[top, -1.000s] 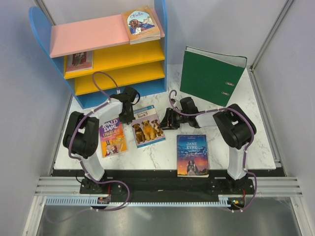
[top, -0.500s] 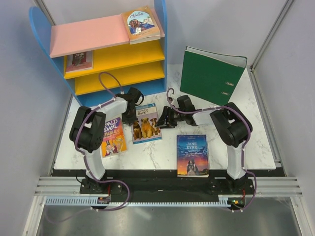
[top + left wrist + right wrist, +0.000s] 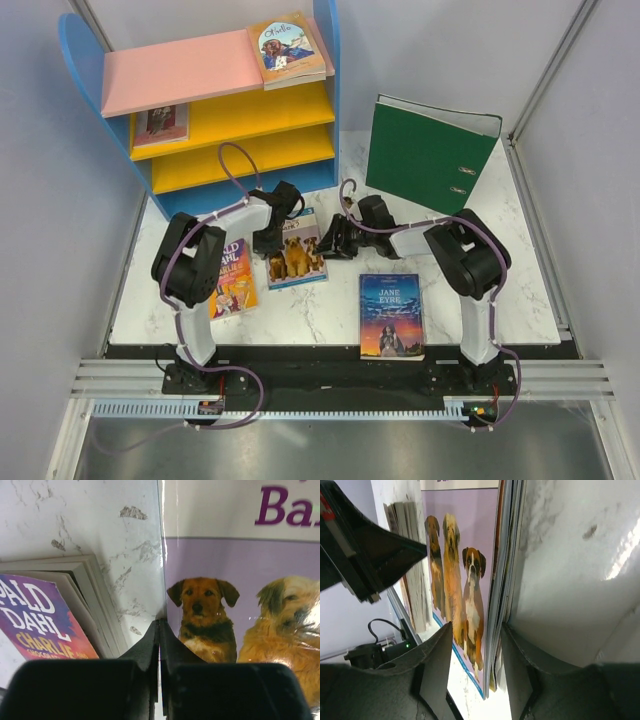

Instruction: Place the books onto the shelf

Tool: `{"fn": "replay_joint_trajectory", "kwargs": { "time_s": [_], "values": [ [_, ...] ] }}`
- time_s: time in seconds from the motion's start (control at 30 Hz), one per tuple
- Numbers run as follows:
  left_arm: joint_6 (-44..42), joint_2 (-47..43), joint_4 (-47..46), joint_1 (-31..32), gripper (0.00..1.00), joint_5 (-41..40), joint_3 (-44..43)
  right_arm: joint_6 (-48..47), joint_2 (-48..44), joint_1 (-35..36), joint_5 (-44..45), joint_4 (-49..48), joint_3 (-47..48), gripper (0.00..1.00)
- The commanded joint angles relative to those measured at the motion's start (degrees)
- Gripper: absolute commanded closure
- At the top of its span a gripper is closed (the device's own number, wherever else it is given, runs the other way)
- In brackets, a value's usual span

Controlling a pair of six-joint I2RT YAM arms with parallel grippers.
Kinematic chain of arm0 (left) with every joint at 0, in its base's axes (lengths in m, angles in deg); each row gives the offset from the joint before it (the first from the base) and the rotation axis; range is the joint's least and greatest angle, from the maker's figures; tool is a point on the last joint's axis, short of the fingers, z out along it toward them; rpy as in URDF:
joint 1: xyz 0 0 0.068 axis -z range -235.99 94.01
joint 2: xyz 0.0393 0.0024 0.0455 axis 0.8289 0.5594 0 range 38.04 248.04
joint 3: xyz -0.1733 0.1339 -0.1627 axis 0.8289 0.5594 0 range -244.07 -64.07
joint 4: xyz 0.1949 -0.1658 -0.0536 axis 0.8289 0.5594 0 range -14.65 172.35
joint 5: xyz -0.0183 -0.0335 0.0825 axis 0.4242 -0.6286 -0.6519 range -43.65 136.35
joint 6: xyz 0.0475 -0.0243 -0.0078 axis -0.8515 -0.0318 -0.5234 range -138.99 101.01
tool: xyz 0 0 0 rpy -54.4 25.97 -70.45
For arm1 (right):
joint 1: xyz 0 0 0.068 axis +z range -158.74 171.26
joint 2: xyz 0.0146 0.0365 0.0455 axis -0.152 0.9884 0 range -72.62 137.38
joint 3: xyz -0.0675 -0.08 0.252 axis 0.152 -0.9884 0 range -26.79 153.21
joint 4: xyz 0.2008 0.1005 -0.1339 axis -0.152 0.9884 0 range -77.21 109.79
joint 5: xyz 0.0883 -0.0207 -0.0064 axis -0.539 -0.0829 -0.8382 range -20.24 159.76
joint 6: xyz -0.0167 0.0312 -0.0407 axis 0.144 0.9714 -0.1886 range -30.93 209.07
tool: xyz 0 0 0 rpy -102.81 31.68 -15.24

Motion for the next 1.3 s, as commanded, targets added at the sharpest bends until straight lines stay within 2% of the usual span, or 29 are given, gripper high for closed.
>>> {"fn": "replay_joint_trajectory", "kwargs": {
  "time_s": [0.0, 0.3, 0.37, 0.4, 0.43, 0.5, 0.67, 0.83, 0.9, 0.97, 1.1, 1.27],
  "values": [
    [3.0, 3.2, -6.0, 4.4, 0.98, 12.1, -1.1, 1.4, 3.6, 5.4, 2.2, -4.7, 6.7, 0.5],
    [3.1, 3.4, -6.0, 6.2, 0.98, 12.7, -1.4, 3.6, 6.1, 8.2, 6.4, -4.3, 11.2, 0.54],
    [3.2, 3.4, -6.0, 6.2, 0.98, 12.9, -1.6, 3.3, 6.5, 8.8, 6.3, -3.8, 12.0, 0.65],
    [3.2, 3.3, -5.9, 6.2, 0.98, 12.9, -1.6, 3.3, 6.4, 8.9, 6.3, -4.3, 11.7, 0.76],
    [3.2, 3.0, -6.0, 6.2, 0.98, 12.8, -1.5, 3.3, 6.2, 8.9, 6.4, -4.7, 11.2, 0.92],
    [3.1, 2.2, -5.8, 6.2, 0.98, 12.1, -0.9, 2.9, 4.9, 8.9, 6.2, -5.7, 9.3, 0.99],
    [3.3, -3.5, -6.0, 6.2, 0.98, 10.0, 2.4, -0.3, -1.5, 8.3, 8.3, -4.5, 2.8, 1.0],
    [3.2, -7.2, -8.4, 6.2, 0.96, 9.8, 5.8, 0.3, -6.2, 7.1, 2.9, -10.5, -3.1, 1.0],
    [3.1, -6.4, -8.8, 6.2, 0.96, 10.6, 5.4, 1.5, -5.6, 7.1, -1.9, -12.6, -2.4, 0.78],
    [3.2, -5.1, -8.8, 6.2, 0.97, 11.5, 5.0, 5.5, -4.2, 7.1, -4.8, -20.1, -2.7, 0.55],
    [3.2, -4.6, -8.9, 6.2, 0.97, 11.6, 5.2, 11.2, -3.6, 7.1, -7.2, -30.7, -5.2, 0.37],
    [3.0, -4.1, -9.0, 6.2, 0.98, 11.3, 5.5, 11.5, -4.3, 7.1, -6.1, -33.1, -6.9, 0.15]
  ]
}}
